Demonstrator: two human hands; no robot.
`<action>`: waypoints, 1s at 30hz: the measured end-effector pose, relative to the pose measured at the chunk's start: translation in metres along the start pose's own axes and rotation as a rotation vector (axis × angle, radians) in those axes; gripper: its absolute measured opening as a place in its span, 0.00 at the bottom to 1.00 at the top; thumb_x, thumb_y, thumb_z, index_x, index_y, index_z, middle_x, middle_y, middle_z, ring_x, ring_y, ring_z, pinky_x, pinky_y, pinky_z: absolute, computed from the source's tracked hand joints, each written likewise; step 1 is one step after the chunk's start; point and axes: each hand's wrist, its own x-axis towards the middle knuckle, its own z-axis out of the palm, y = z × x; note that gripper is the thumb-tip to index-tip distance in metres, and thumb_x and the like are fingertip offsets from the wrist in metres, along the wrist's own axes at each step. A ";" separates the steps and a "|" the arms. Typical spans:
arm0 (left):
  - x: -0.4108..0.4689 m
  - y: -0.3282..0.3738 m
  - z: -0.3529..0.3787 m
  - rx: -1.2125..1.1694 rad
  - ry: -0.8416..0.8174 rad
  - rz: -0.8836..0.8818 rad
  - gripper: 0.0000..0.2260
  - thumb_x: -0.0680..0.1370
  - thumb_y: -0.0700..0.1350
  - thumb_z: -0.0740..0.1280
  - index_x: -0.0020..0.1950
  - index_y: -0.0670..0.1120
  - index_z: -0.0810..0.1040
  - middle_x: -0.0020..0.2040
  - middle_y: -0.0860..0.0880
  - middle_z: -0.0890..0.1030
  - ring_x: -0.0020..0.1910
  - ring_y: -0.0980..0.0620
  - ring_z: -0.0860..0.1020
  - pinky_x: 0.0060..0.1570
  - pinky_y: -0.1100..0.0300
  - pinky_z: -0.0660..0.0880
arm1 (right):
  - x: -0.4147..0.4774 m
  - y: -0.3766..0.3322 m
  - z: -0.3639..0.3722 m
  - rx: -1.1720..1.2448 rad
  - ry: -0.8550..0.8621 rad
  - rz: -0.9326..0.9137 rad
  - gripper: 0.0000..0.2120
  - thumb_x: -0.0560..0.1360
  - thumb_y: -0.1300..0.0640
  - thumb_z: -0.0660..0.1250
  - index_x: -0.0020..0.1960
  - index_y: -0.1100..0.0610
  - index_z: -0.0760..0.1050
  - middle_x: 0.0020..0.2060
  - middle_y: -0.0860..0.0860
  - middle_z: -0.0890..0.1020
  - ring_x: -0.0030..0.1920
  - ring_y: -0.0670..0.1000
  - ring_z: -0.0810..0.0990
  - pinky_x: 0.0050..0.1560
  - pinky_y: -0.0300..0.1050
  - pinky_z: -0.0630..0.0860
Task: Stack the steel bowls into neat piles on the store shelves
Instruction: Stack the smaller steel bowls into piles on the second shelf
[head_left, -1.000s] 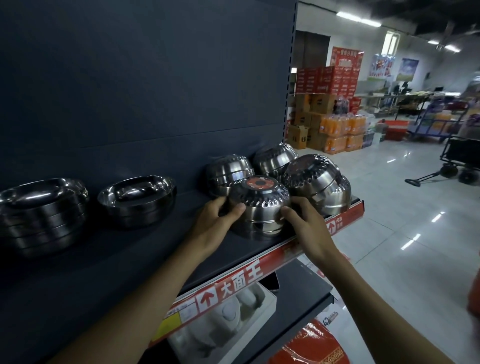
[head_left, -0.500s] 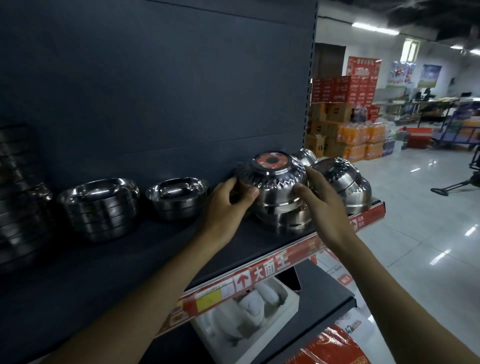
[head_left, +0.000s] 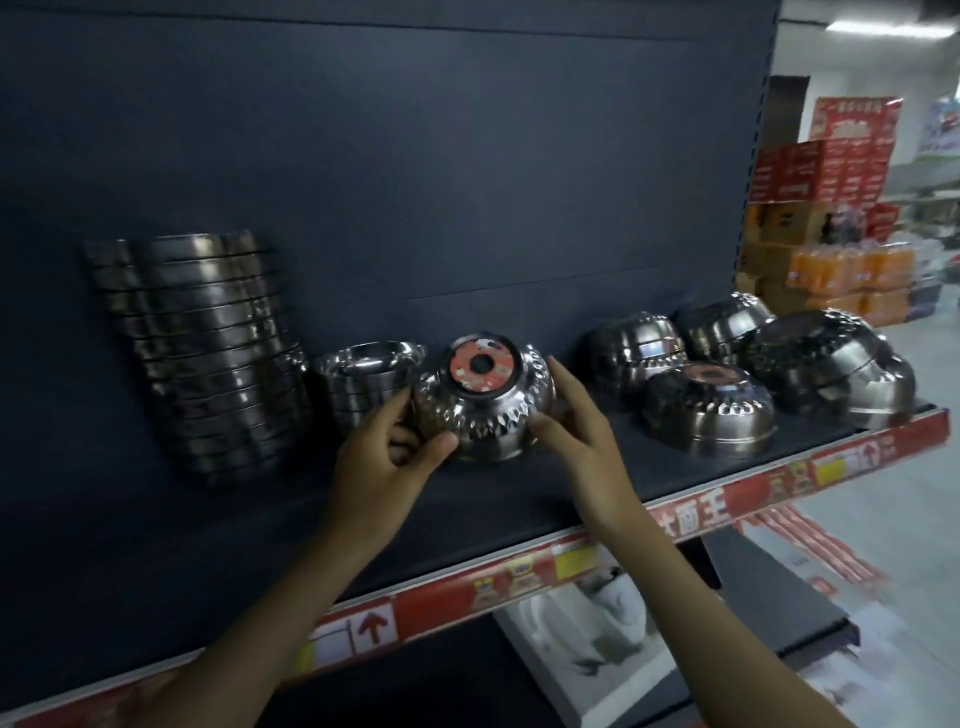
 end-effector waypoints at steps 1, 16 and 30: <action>-0.002 -0.003 -0.005 0.000 0.009 -0.010 0.28 0.65 0.64 0.70 0.64 0.66 0.70 0.46 0.53 0.83 0.44 0.56 0.81 0.45 0.65 0.76 | 0.000 0.002 0.002 -0.014 -0.023 -0.005 0.35 0.70 0.44 0.69 0.75 0.44 0.65 0.67 0.47 0.77 0.66 0.48 0.76 0.68 0.59 0.72; -0.009 -0.010 -0.010 0.047 -0.005 0.033 0.37 0.71 0.42 0.77 0.69 0.67 0.62 0.56 0.58 0.77 0.47 0.56 0.82 0.45 0.66 0.77 | 0.004 0.022 -0.001 -0.118 -0.117 -0.048 0.47 0.66 0.60 0.77 0.77 0.40 0.58 0.68 0.46 0.70 0.65 0.45 0.76 0.63 0.47 0.77; -0.013 -0.002 -0.016 -0.172 -0.124 -0.022 0.23 0.70 0.49 0.75 0.62 0.59 0.71 0.58 0.64 0.77 0.59 0.58 0.78 0.49 0.65 0.77 | 0.007 0.024 0.002 -0.269 -0.042 -0.106 0.31 0.67 0.77 0.69 0.54 0.43 0.68 0.57 0.47 0.67 0.56 0.37 0.75 0.54 0.35 0.77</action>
